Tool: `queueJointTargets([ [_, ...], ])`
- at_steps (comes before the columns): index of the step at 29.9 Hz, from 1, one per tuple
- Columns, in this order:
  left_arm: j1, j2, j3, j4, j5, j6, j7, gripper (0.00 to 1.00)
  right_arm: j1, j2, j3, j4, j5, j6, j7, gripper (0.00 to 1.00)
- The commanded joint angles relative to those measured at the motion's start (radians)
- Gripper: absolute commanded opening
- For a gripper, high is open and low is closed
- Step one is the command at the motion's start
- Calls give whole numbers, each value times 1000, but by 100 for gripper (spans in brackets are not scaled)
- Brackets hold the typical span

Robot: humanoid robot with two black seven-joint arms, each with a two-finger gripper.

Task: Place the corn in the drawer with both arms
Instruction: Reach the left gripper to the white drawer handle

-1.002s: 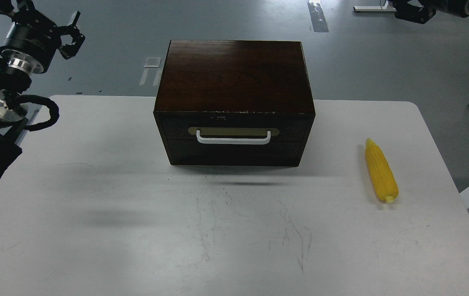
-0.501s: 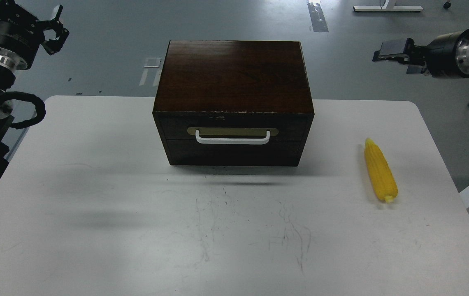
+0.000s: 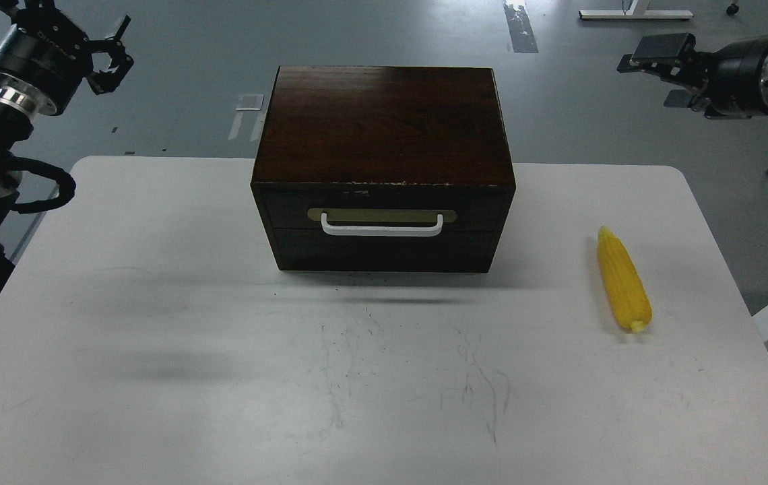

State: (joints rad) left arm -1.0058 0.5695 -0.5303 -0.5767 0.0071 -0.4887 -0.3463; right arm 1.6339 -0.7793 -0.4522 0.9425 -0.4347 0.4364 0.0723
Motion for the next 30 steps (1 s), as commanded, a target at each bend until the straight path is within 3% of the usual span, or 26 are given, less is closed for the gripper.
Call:
queueJointTargets([
  [1,-17,23,1,-96,100,0,1,93,-26,-8,-19,1,-1,28,-6,100],
  [4,-28,61,4,-214,167,0,1,93,-48,-8,-45,-4,-62,28,-8,100],
  [8,-47,137,4,-531,425,0,6,91,-86,-24,-34,-13,-92,24,-5,100],
  [14,-36,181,6,-862,886,0,6,89,-158,-57,85,-47,-75,19,6,100],
  [18,-30,165,29,-902,1160,0,4,89,-230,-60,213,-51,-4,19,6,100],
  [23,-31,109,145,-907,1514,1,4,89,-305,-49,412,-167,216,19,7,100],
  [26,-34,70,223,-905,1690,50,4,88,-353,-25,551,-230,373,21,11,100],
  [30,-33,35,257,-905,1803,62,6,86,-381,2,670,-287,465,24,7,100],
])
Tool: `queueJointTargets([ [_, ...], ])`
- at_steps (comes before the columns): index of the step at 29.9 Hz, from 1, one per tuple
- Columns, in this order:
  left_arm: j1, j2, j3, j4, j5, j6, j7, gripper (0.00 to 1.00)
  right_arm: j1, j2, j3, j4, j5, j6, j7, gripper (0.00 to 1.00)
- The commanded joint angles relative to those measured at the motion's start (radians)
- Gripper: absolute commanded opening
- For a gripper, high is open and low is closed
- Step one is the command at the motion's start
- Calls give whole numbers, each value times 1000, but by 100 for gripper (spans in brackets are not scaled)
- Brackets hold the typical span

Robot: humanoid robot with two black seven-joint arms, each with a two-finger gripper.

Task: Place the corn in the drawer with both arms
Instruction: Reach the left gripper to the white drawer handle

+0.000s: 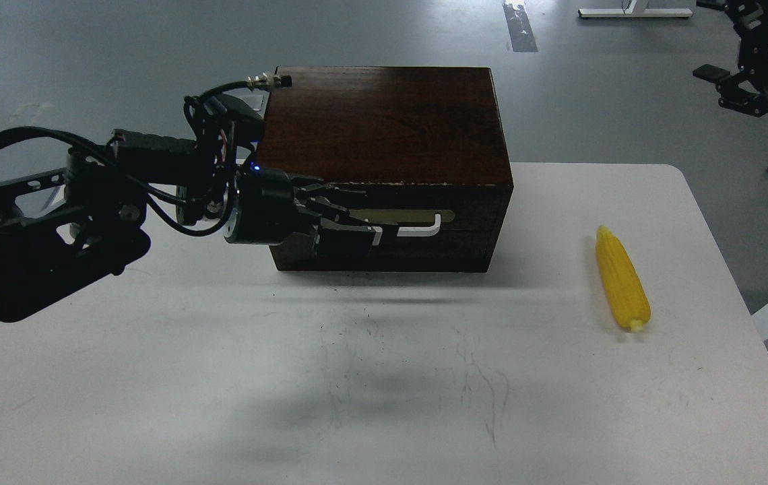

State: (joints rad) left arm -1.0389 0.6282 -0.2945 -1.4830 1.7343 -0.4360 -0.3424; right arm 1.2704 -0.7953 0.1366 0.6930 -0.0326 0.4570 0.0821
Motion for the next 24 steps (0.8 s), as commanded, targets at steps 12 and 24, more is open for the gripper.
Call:
queueJointTargets([
  [12,17,-87,41,30,375,46,11,81,-157,21,167,-58,283,32,-5,100],
  [24,-9,-81,44,40,410,46,14,82,-315,45,354,-102,390,32,22,100],
])
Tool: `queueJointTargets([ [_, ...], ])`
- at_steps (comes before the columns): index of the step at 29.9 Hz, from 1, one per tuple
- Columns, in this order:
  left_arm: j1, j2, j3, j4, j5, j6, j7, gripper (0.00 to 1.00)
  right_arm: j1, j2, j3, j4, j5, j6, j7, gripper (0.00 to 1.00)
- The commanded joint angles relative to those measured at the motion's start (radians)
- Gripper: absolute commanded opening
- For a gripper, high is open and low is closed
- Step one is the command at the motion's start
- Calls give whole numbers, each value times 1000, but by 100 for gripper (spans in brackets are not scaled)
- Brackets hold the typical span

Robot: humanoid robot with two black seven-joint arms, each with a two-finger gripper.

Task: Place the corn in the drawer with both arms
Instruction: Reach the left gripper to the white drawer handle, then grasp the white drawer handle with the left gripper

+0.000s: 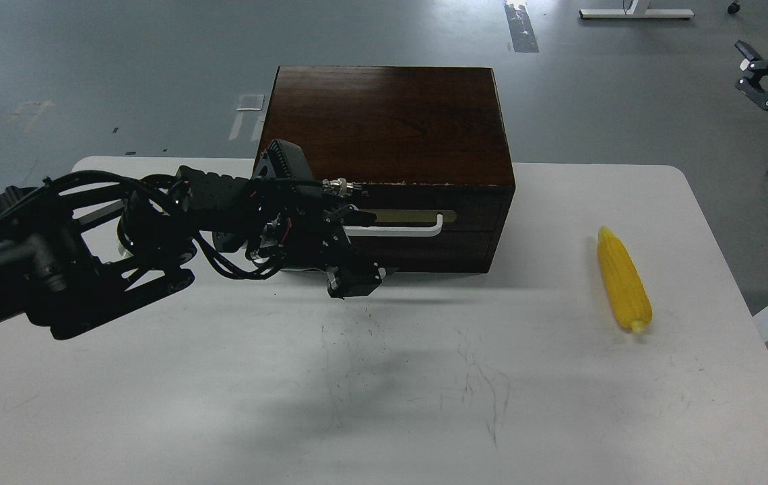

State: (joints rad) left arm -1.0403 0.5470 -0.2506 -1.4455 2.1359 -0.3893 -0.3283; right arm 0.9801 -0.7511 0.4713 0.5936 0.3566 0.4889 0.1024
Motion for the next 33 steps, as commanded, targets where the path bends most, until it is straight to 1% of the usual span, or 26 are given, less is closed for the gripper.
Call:
queueJointTargets([
  [1,-7,1,1,2,9,0,0,82,-24,1,20,-3,1,0,2,100],
  [4,-7,-2,5,22,10,-2,0,82,-26,1,21,-24,1,0,3,100],
  [6,-30,-4,30,66,10,0,0,82,-26,1,26,-29,1,0,5,100],
  [9,-47,-9,63,85,27,0,-3,81,-26,1,39,-32,1,0,5,100],
  [20,-49,-16,74,85,41,0,-6,68,-28,1,50,-58,1,0,5,100],
  [28,-57,-27,108,83,46,-2,-11,63,-32,1,55,-58,1,0,5,100],
  [32,-61,-27,108,83,46,-2,-15,54,-32,1,55,-58,1,0,5,100],
  [33,-61,-27,108,83,46,-2,-15,54,-32,1,55,-58,1,0,5,100],
])
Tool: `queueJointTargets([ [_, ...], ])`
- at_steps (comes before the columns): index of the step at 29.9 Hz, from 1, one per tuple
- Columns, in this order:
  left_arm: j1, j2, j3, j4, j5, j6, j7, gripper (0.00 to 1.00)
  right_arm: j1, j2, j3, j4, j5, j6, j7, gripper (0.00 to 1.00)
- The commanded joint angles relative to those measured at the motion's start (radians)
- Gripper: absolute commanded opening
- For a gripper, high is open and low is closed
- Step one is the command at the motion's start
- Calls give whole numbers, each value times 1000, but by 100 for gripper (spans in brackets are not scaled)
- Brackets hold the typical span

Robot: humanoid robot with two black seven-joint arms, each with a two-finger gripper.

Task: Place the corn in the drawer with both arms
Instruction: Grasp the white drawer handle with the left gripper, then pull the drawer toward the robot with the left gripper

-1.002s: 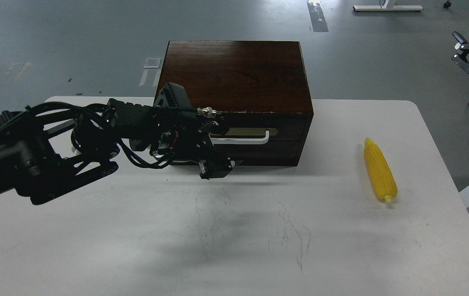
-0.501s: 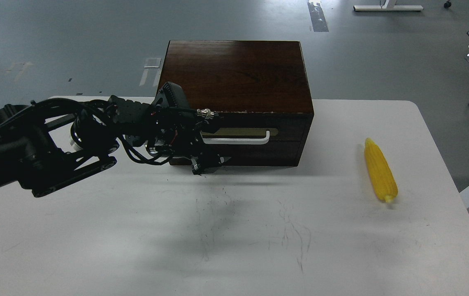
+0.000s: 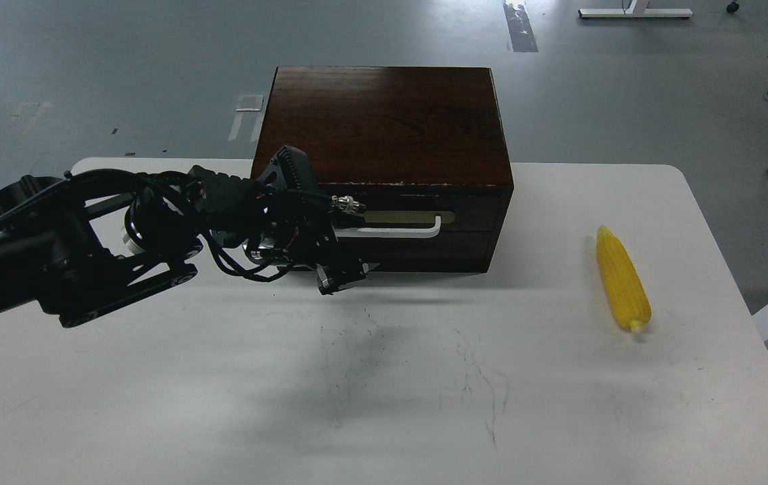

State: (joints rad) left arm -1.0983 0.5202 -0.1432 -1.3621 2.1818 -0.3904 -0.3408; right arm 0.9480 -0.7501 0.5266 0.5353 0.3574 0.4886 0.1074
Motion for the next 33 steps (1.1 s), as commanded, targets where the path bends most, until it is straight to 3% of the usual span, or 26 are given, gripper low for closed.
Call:
queueJointTargets([
  [1,-6,0,1,-2,0,-1,-3,51,0,0,0,-1,0,0,0,100],
  [5,-15,0,1,-12,0,-7,-26,42,0,0,0,-21,0,0,1,100],
  [9,-20,0,1,-18,0,-8,-35,39,-2,0,0,-29,0,0,0,100],
  [33,-26,11,1,-114,-5,-54,-47,40,-9,0,0,-64,0,0,0,100],
])
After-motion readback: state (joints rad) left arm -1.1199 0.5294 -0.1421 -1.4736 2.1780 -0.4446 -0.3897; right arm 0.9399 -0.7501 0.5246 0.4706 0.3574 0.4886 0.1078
